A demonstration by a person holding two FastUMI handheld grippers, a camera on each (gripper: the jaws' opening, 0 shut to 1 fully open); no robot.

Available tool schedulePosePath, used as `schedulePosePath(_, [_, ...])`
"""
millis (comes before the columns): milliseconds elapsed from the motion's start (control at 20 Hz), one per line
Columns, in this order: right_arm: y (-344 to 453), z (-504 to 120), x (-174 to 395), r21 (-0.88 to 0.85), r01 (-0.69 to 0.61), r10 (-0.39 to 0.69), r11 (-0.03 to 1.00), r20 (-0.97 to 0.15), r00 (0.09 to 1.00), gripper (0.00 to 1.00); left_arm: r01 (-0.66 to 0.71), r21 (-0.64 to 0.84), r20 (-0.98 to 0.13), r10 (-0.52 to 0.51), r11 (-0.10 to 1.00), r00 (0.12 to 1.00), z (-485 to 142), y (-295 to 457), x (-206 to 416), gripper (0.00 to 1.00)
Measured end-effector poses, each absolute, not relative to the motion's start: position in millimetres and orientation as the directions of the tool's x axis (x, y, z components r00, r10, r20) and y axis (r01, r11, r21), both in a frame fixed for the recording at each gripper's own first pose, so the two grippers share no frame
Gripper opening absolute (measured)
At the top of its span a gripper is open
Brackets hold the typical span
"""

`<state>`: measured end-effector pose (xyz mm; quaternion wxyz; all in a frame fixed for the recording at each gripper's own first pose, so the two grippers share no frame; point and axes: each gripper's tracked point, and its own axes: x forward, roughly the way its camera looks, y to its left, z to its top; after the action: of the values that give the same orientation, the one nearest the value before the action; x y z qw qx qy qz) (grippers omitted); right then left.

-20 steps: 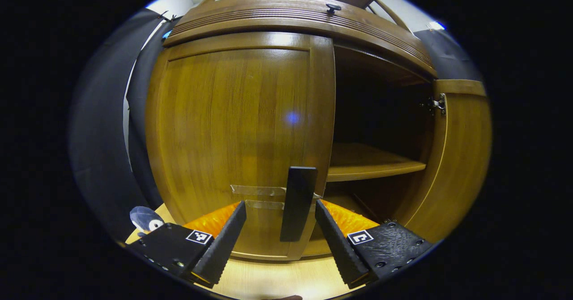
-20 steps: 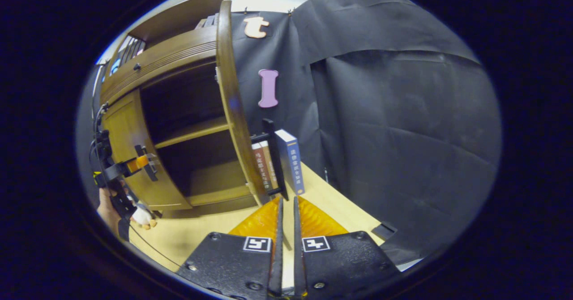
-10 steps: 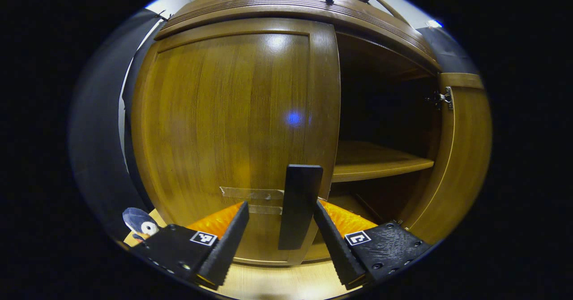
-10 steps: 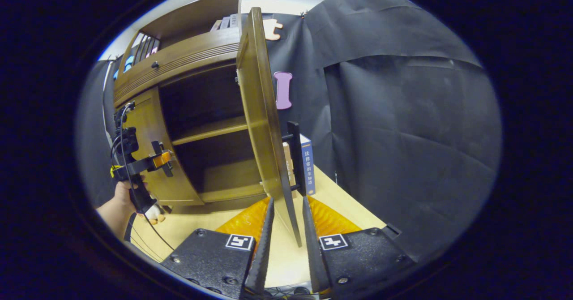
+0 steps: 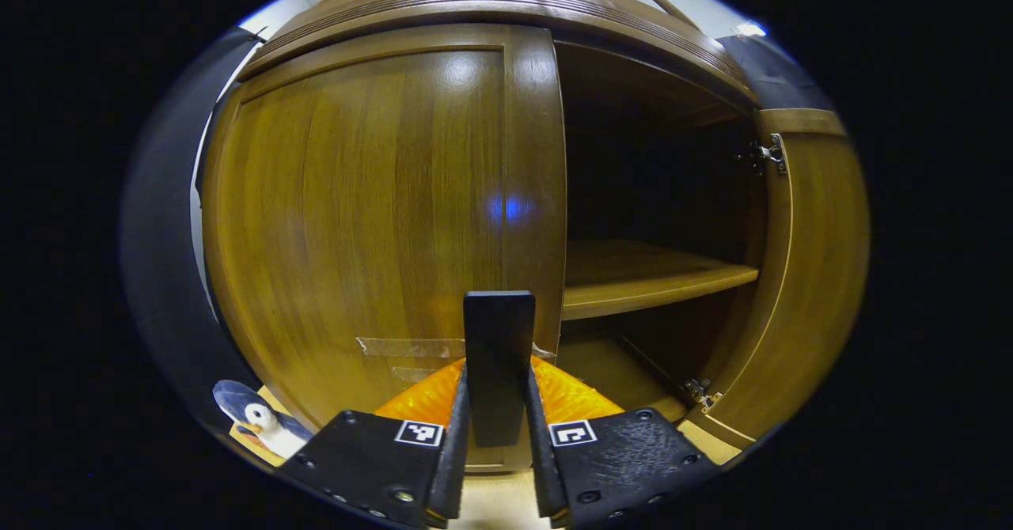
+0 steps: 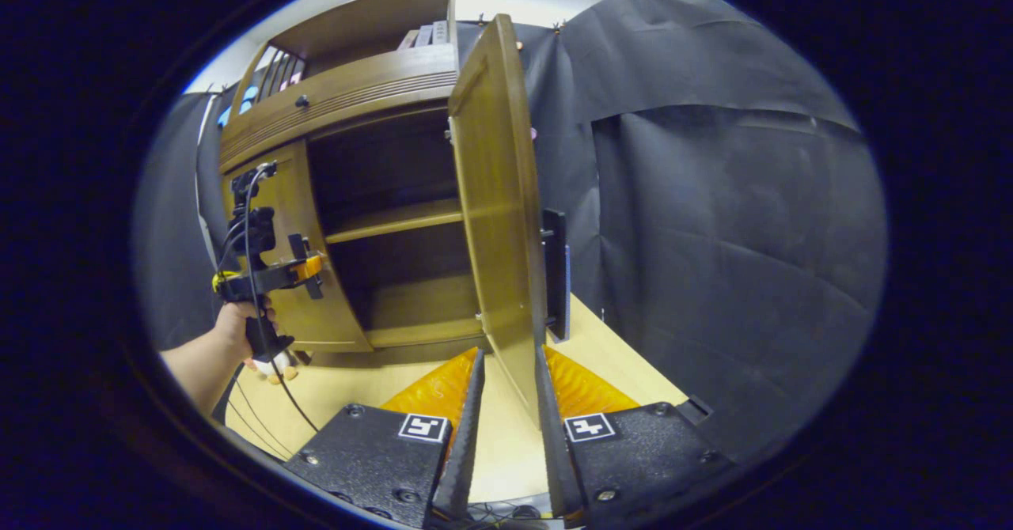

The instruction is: Open the right door of the double-door shoe cabinet with the right hand, and open the left door with the left hand.

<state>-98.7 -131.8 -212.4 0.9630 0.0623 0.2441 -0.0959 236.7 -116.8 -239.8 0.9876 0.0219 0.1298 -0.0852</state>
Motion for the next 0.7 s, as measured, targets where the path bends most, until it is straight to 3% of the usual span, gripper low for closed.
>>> schedulePosePath(100, [-122.2, -216.7, -97.4, 0.065, 0.198, -0.142, 0.978, -0.487, 0.862, 0.42, 0.179, 0.016, -0.269, -0.168, 0.984, 0.948, -238.1, -116.0, 234.1, 0.39])
schedulePosePath(150, [-116.7, -218.1, -97.0, 0.063, 0.186, -0.132, 0.981, -0.487, 0.863, 0.41, 0.177, 0.015, -0.278, -0.166, 0.984, 0.946, -239.8, -114.2, 234.1, 0.3])
schedulePosePath(250, [-108.1, -219.5, -92.9, 0.058, 0.168, -0.119, 0.984, -0.485, 0.866, 0.41, 0.181, 0.003, -0.285, -0.172, 0.983, 0.943, -240.7, -113.9, 233.1, 0.34])
schedulePosePath(300, [-103.9, -219.8, -91.1, 0.057, 0.159, -0.112, 0.986, -0.484, 0.868, 0.41, 0.182, -0.001, -0.286, -0.175, 0.983, 0.942, -239.8, -113.6, 231.0, 0.25])
schedulePosePath(350, [-103.2, -221.3, -89.1, 0.057, 0.151, -0.105, 0.987, -0.483, 0.869, 0.41, 0.184, -0.004, -0.288, -0.178, 0.983, 0.941, -239.6, -113.9, 230.1, 0.34])
schedulePosePath(400, [-99.4, -221.9, -84.9, 0.061, 0.138, -0.091, 0.989, -0.485, 0.87, 0.41, 0.186, -0.002, -0.292, -0.178, 0.983, 0.94, -238.6, -113.9, 225.8, 0.25])
schedulePosePath(650, [-67.3, -223.2, -61.2, 0.06, 0.044, -0.009, 0.997, -0.483, 0.876, 0.41, 0.194, 0.008, -0.293, -0.183, 0.981, 0.938, -237.2, -105.7, 195.8, 0.25])
schedulePosePath(700, [-61.8, -222.9, -58.3, 0.057, 0.023, 0.007, 0.998, -0.478, 0.878, 0.41, 0.192, 0.004, -0.295, -0.182, 0.981, 0.938, -235.9, -102.5, 189.4, 0.34])
